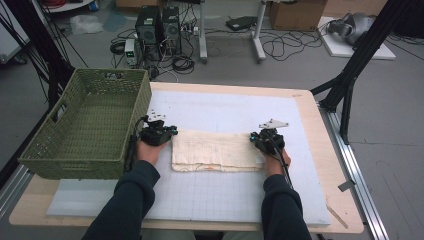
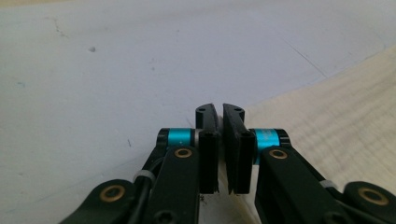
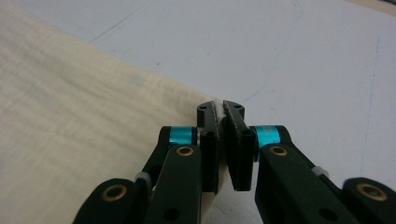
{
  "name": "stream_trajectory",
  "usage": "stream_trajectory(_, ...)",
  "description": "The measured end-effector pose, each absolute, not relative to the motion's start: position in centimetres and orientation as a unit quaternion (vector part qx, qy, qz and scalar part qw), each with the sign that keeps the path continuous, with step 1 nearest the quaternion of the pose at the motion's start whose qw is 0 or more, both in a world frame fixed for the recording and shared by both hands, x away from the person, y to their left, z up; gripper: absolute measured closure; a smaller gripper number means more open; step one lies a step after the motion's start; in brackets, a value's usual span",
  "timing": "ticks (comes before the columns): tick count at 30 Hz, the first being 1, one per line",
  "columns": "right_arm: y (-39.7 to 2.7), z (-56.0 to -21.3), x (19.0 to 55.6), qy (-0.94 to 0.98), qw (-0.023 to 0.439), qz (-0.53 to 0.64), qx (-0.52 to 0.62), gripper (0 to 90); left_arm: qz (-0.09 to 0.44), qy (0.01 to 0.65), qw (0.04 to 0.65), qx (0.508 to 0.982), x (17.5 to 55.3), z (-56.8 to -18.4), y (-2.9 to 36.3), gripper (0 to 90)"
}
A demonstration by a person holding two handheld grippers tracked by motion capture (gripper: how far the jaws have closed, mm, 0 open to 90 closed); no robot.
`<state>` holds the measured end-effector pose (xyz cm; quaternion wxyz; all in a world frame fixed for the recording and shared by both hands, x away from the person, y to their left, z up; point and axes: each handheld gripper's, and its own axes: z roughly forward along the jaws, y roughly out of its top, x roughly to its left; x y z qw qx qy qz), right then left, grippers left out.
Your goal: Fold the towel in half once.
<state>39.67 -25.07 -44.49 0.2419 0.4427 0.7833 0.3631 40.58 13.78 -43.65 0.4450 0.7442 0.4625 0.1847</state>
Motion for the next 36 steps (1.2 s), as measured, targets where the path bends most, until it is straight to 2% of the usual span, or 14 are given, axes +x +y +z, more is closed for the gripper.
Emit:
stream_trajectory(3,-25.1,-44.4,39.6,0.774,0.250,0.362,0.455,61.0,0.183,0.466,0.457,0.735,40.4,-43.4,13.8,62.7)
stream_trajectory(5,-25.3,-44.3,39.6,0.769,0.253,0.363,0.461,51.2,0.176,0.468,0.469,0.728,40.2,-43.1,13.8,48.6)
stream_trajectory(8,-25.7,-43.8,39.2,0.762,0.256,0.369,0.467,40.4,0.172,0.445,0.494,0.727,39.7,-42.9,13.6,41.8)
stream_trajectory(11,-25.7,-43.1,38.7,0.756,0.261,0.384,0.462,35.5,0.164,0.437,0.500,0.729,39.2,-42.5,13.5,35.2)
stream_trajectory(16,-25.8,-41.7,37.4,0.759,0.252,0.411,0.437,37.5,0.170,0.421,0.516,0.726,37.8,-42.0,13.4,32.1)
stream_trajectory(22,-26.6,-41.3,35.8,0.766,0.241,0.420,0.424,40.5,0.168,0.428,0.520,0.720,36.2,-42.8,14.0,23.7)
stream_trajectory(28,-27.2,-41.4,34.1,0.771,0.236,0.426,0.410,42.4,0.159,0.417,0.507,0.738,35.1,-42.9,14.0,23.1)
stream_trajectory(33,-27.5,-41.9,32.6,0.781,0.231,0.419,0.401,42.4,0.151,0.402,0.497,0.754,34.0,-43.2,14.0,39.6)
stream_trajectory(36,-27.8,-42.4,31.9,0.780,0.227,0.423,0.401,42.3,0.150,0.397,0.490,0.761,33.4,-43.5,13.9,42.8)
